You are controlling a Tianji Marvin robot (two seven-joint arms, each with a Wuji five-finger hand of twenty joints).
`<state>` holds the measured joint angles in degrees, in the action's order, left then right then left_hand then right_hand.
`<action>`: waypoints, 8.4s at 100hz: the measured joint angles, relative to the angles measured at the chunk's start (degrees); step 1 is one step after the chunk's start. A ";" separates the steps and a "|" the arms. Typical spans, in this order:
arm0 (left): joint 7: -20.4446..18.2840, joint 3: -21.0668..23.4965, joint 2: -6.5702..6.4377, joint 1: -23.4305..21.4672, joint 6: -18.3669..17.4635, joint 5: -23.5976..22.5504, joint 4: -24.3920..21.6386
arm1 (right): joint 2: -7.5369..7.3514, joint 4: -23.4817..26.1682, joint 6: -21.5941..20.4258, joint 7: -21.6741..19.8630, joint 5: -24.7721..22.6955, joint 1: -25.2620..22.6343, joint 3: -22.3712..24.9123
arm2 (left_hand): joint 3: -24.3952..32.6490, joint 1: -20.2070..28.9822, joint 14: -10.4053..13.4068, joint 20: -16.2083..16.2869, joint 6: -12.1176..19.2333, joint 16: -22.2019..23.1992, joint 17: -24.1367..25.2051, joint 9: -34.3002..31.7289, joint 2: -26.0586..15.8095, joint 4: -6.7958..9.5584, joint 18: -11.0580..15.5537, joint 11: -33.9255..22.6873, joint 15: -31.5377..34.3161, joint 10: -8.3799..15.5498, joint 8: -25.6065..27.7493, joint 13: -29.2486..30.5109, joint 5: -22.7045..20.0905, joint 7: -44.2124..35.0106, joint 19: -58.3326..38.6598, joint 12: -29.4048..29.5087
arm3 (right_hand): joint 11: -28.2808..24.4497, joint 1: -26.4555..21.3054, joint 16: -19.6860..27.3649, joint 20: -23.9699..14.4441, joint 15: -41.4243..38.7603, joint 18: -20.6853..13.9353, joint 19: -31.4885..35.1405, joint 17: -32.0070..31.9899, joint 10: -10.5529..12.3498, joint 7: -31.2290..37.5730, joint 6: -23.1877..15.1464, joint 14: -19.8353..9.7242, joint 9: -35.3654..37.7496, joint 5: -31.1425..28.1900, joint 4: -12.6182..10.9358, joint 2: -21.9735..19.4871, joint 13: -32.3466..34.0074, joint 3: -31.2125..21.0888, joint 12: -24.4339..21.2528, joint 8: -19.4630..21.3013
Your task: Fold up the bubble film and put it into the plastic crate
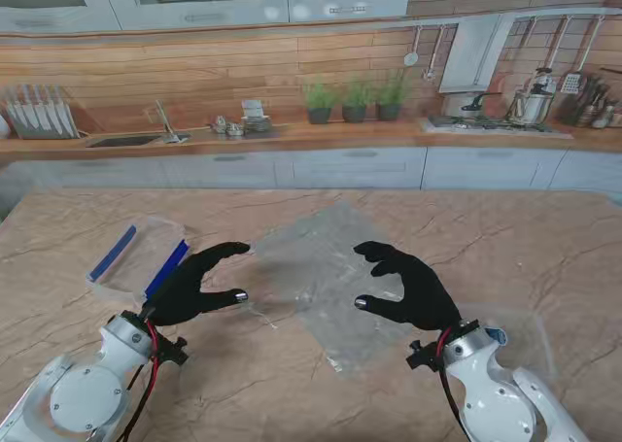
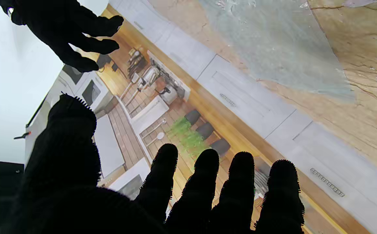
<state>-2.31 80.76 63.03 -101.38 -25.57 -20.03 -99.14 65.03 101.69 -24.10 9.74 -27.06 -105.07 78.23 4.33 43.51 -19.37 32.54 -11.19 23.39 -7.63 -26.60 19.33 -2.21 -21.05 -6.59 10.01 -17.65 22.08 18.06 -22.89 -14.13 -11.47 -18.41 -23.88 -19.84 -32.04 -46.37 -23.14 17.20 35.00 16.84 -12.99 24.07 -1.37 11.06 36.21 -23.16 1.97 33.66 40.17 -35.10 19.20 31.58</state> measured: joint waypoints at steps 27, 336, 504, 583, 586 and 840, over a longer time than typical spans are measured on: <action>-1.08 -0.56 -0.06 0.63 1.16 0.60 0.10 | 0.02 0.02 1.11 -0.46 0.91 0.26 -0.44 | 0.00 -0.01 0.00 0.00 0.01 0.00 0.00 -0.01 0.00 0.00 -0.04 0.00 0.00 0.02 0.00 0.01 -0.02 -0.02 0.00 0.00 | 0.53 0.01 0.00 0.00 0.00 0.00 0.00 0.00 0.00 0.00 0.00 0.00 0.00 0.00 0.00 -0.07 0.00 -0.02 0.00 -0.54; -9.50 -54.34 -1.27 43.88 38.85 -34.35 23.53 | 1.03 3.08 2.27 6.62 -4.84 -5.91 3.29 | 12.43 -2.86 1.97 -16.24 -1.55 -4.92 10.19 17.65 -3.81 -1.50 12.15 -2.78 -4.33 -0.51 -6.99 -15.81 12.36 -1.71 8.34 3.16 | 0.64 0.01 0.00 -0.07 0.00 0.00 0.00 -0.01 -0.05 0.00 -0.62 0.06 0.00 -0.17 0.00 -2.87 0.00 0.73 0.00 -1.52; -5.47 -66.43 8.14 52.96 47.68 -22.04 33.47 | 1.02 2.85 2.38 6.16 -3.79 -5.67 3.32 | -0.10 2.40 1.63 -11.74 -2.47 -5.70 9.17 15.82 -11.12 0.58 10.21 -3.51 -1.34 -0.47 -8.46 -14.18 12.27 -1.82 6.71 4.35 | 0.74 0.09 0.00 -0.10 0.00 0.03 0.00 -0.01 -0.13 0.02 -0.64 0.28 0.13 -1.58 0.00 -4.10 0.00 0.84 0.00 -1.54; -16.71 -50.12 -4.20 40.42 30.57 -41.16 17.94 | 0.98 2.90 2.51 5.67 -3.64 -5.74 3.04 | 28.77 0.33 1.64 -10.83 6.08 -4.89 6.50 13.98 -4.04 -0.73 9.70 -10.70 6.75 2.65 -4.33 -12.67 15.28 -5.14 5.28 1.98 | 0.74 0.11 0.00 -0.64 0.00 0.04 0.00 -0.01 -0.15 0.02 -0.65 0.33 0.13 -1.61 0.00 -4.11 0.00 1.29 0.00 -1.54; -17.53 -48.53 -4.39 39.37 29.22 -42.37 17.26 | 0.98 2.89 2.56 5.68 -3.64 -5.73 3.02 | 29.13 0.34 1.86 -10.83 6.08 -4.89 6.61 13.98 -3.62 -0.73 9.83 -10.70 6.61 2.65 -4.34 -12.67 15.28 -5.14 5.29 1.98 | 0.74 0.11 0.00 -0.64 0.00 0.04 0.00 -0.01 -0.15 0.02 -0.65 0.33 0.13 -1.61 0.00 -4.11 0.00 1.30 0.00 -1.54; -4.74 -35.81 -3.63 22.01 24.13 -34.09 8.17 | 0.93 2.88 2.94 4.54 -2.48 -5.31 2.63 | 23.79 0.95 1.98 -11.45 5.34 -4.99 5.54 13.33 -5.48 -0.44 10.52 -11.43 7.03 2.54 0.12 -12.70 5.06 -15.63 5.38 2.07 | 1.26 0.71 0.00 -0.72 0.00 0.07 0.00 -0.02 -0.24 -0.01 -0.66 0.54 0.19 -2.50 0.00 -7.31 0.00 1.38 0.00 -1.65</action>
<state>-7.06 44.94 59.40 -79.37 -1.43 -54.12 -90.97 65.96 104.57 -21.16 14.28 -29.54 -110.38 80.86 28.11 44.46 -17.39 21.09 -5.84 18.40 -2.09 -13.27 13.84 -2.65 -10.53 -18.02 17.03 -15.11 22.20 5.36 -17.83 -29.76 -6.09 -16.34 -22.62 -19.13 -32.04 -47.09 -23.14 17.27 35.00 16.83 -13.23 24.05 -2.02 11.60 36.40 -25.66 1.97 26.35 40.17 -33.71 19.20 29.93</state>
